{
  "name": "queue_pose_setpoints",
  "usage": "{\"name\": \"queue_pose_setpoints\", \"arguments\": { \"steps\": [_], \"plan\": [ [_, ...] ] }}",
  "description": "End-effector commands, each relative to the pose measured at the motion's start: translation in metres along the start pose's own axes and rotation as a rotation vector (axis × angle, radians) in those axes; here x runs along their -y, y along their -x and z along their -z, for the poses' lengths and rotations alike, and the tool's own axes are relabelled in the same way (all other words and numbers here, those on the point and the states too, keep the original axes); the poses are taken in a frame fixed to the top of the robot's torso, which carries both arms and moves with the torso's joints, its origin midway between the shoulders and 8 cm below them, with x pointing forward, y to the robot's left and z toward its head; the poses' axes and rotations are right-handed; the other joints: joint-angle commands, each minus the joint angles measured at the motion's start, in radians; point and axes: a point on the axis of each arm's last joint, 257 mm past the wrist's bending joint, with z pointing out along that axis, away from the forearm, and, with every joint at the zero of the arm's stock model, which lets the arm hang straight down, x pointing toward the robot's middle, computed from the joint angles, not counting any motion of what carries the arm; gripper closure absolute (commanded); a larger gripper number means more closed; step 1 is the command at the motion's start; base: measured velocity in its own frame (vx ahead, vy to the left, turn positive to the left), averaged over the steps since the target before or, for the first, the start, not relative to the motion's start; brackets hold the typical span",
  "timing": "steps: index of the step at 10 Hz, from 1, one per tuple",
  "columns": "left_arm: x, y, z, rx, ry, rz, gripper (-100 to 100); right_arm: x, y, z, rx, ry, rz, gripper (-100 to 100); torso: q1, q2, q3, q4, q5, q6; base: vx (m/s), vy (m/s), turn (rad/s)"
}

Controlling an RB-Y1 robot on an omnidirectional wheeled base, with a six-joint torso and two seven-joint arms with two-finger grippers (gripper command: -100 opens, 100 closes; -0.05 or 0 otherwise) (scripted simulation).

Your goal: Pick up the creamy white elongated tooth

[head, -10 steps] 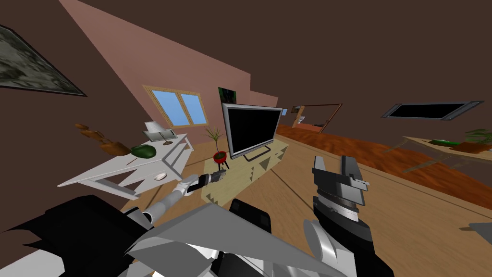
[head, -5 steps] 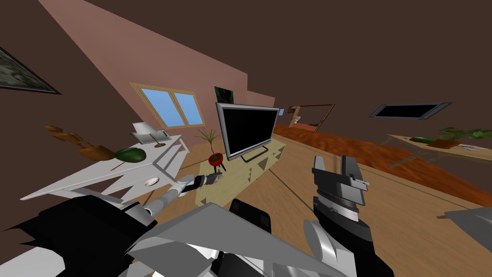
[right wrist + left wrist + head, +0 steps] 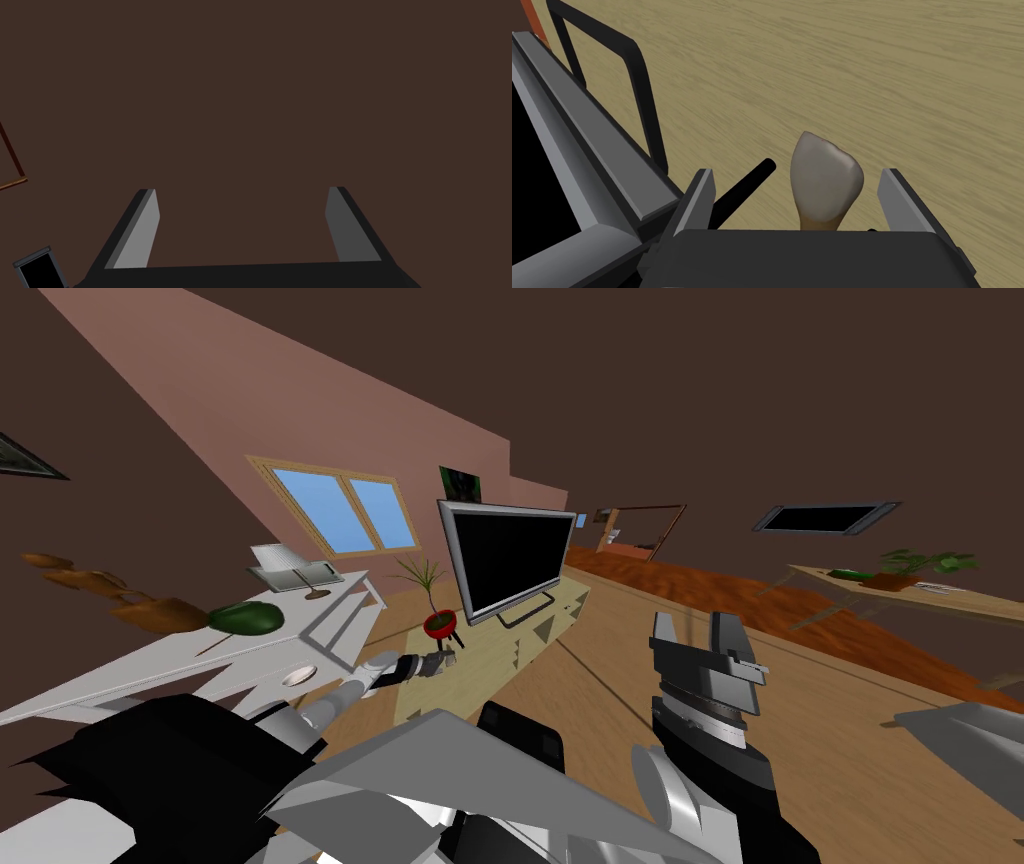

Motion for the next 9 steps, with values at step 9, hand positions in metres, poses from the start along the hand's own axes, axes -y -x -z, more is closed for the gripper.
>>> {"name": "queue_pose_setpoints", "arguments": {
  "steps": [9],
  "plan": [
    [-0.087, 0.022, 0.056, 0.003, 0.229, 0.103, -100, 0.000, 0.000, 0.000, 0.000, 0.000, 0.000, 0, -0.002, -0.002, -0.001, 0.000, 0.000, 0.000, 0.073, -0.029, -0.071]
  ]
}}
